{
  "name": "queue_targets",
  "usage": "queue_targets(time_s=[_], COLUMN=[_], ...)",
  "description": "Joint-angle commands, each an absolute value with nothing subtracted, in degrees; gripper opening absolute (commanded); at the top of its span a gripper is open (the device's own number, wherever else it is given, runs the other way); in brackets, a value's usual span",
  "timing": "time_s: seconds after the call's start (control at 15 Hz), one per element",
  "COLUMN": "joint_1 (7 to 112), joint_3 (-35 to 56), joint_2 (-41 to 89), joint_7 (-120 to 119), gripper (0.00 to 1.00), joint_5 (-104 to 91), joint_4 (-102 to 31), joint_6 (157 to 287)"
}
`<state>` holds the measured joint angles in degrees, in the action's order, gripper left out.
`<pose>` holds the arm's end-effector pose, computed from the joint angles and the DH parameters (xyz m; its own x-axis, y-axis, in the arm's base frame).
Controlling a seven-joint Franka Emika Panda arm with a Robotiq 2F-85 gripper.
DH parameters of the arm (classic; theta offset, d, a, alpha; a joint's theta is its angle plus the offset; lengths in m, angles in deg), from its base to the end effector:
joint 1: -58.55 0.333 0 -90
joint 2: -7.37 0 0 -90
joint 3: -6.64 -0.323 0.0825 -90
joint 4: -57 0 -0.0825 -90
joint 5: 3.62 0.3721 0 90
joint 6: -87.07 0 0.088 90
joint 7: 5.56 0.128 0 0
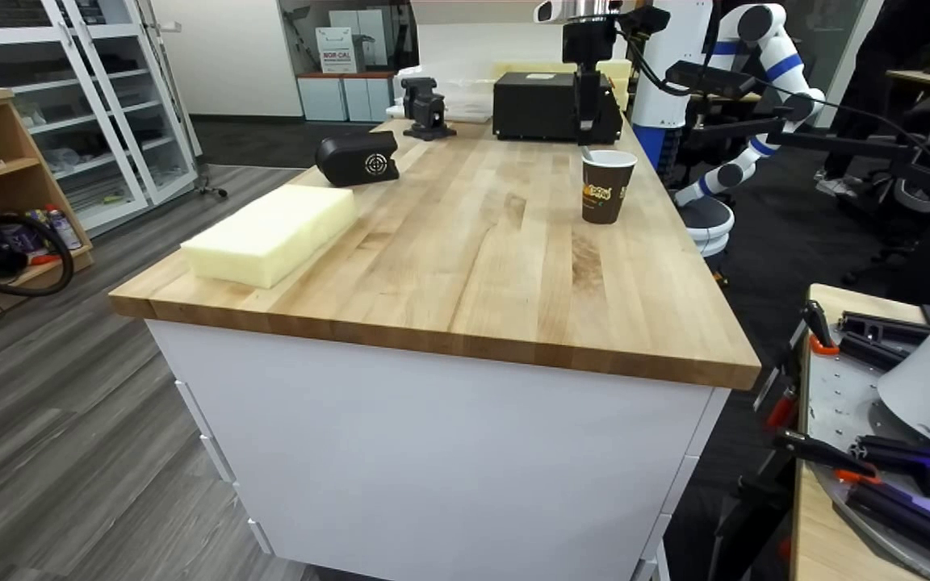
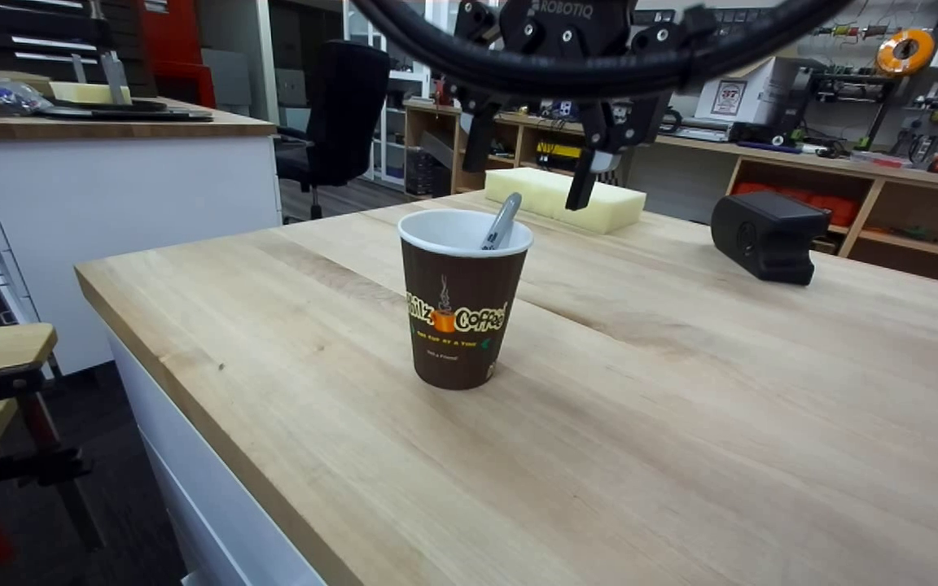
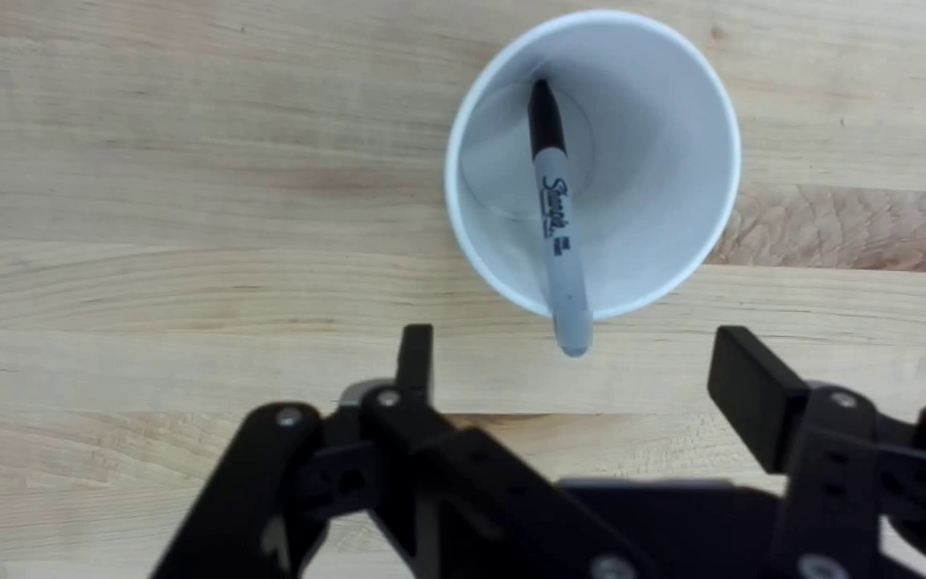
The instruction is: Take the pen out of the cup and put it on the counter
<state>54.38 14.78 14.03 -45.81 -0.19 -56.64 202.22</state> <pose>0.5469 -0.1130 0.3930 0.8943 0.4452 -0.0450 0.4407 -0.8937 -0.0843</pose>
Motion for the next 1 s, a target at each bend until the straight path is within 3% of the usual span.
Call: queue_targets(time_s=[0.0, 0.07, 0.4, 0.6, 0.93], joint_1=[52.97, 52.94, 52.75, 52.72, 52.52], joint_3=[13.37, 13.32, 13.17, 13.1, 12.98], joint_2=[14.93, 14.98, 15.08, 15.32, 16.08], joint_7=[-45.09, -45.09, -45.25, -45.51, -45.96], gripper=[0.94, 0.97, 0.75, 0.82, 0.83], joint_5=[-0.36, -0.37, -0.12, 0.31, 0.93], joint_4=[-54.39, -54.27, -54.13, -54.04, -53.94], joint_6=[199.51, 199.4, 198.9, 198.84, 198.91])
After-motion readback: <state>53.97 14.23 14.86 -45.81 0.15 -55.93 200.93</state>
